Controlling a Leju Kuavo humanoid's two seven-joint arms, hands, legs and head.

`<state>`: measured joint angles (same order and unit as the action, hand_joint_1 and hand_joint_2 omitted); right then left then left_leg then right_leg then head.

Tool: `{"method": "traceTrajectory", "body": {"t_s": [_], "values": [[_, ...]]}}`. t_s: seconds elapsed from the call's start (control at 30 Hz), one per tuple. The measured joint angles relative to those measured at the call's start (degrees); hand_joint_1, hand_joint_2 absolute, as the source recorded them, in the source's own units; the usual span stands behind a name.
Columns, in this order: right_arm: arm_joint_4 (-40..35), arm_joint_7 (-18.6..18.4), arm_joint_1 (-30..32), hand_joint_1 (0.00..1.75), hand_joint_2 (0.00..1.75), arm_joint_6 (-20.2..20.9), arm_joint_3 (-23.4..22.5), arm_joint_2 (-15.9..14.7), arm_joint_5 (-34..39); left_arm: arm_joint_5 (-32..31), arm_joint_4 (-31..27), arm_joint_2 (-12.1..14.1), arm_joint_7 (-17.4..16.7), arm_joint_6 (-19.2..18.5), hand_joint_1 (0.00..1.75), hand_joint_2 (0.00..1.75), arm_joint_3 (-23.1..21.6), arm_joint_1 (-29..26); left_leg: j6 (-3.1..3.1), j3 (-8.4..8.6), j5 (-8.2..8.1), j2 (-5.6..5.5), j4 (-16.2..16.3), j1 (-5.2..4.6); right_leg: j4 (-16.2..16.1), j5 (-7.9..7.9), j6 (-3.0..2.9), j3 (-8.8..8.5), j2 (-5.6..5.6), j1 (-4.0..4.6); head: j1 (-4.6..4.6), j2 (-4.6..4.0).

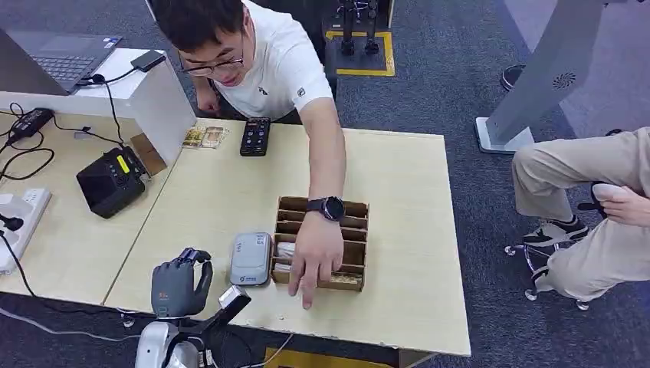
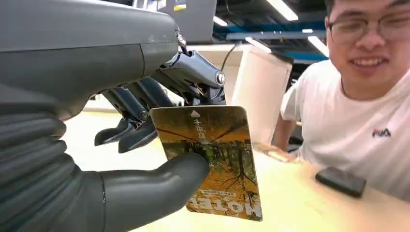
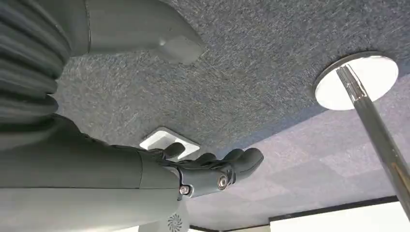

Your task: Pass the card to the sensor for recognition and then transmit it.

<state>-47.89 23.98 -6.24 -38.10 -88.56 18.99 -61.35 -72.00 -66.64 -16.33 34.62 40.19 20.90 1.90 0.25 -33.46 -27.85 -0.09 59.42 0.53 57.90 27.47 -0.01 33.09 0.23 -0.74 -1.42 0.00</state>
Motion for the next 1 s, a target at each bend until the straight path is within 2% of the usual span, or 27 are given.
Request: {"method": "traceTrajectory", "body": {"t_s": [0.37,0.67,1.0], "values": [[0.0,0.4,0.0,0.00,1.75,0.0,0.0,0.0,0.2,-1.2,5.9,0.2,-2.3,0.0,1.75,1.75,-1.6,0.1,0.00,0.00,0.00,-0.01,0.0,-0.01,0.0,0.00,0.00,-0.01,-0.01,0.00,0.00,0.00],[0.0,0.8,0.0,0.00,1.75,0.0,0.0,0.0,0.2,-1.4,9.6,0.7,-5.8,0.2,1.75,1.75,-5.2,0.1,0.00,0.02,0.00,-0.05,0.0,-0.02,0.0,0.00,0.00,-0.06,-0.06,-0.01,0.00,0.00],[0.0,1.1,0.0,0.00,1.75,0.0,0.0,0.0,0.6,-0.7,11.1,1.6,-10.0,0.2,1.75,1.75,-10.0,-0.4,0.01,0.06,0.01,-0.20,0.0,-0.04,0.0,0.00,0.01,-0.16,-0.24,-0.03,0.00,0.00]]}}
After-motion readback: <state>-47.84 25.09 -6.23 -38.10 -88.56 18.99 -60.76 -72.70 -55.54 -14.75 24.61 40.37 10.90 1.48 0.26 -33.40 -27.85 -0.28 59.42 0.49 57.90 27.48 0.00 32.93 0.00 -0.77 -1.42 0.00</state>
